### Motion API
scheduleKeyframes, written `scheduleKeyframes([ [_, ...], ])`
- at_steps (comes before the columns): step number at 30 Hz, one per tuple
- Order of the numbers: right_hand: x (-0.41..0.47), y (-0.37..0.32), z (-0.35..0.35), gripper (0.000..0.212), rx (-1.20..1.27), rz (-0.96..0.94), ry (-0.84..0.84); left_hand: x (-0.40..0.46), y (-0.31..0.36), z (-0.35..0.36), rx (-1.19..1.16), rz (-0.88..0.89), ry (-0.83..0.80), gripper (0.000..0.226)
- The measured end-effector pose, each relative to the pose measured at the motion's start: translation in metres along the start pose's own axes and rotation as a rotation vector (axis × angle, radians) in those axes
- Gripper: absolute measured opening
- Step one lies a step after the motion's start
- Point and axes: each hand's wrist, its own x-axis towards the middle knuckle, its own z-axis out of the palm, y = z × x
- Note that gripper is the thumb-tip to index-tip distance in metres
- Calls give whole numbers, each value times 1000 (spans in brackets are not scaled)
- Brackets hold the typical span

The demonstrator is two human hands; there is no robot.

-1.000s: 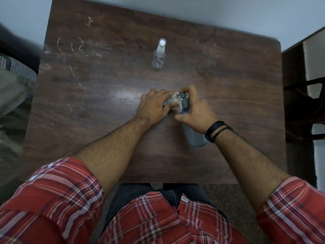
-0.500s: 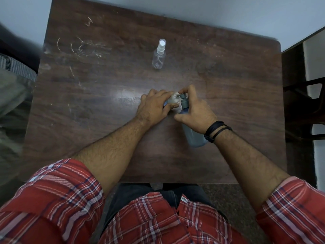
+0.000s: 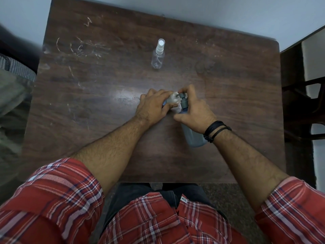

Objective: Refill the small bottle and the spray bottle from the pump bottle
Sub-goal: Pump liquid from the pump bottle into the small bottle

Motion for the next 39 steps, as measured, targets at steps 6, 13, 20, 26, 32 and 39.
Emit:
scheduleKeyframes([
  [6,2,0,-2,67,-27,-11,12,1,-1,1,9,-10,6,47],
  [13,-2,2,0,62,-26,-1,9,1,-2,2,-2,-9,7,46],
  [20,0,-2,-1,63,-36,4,24,1,-1,1,-5,-15,4,46],
  [26,-3,-1,1,66,-55,10,15,1,-1,2,0,-18,5,45],
  [32,0,-3,0,58,-46,14,12,0,0,1,-6,-11,6,45],
  [39,-3,-2,1,69,-44,23,8,0,-1,3,2,-14,10,47],
])
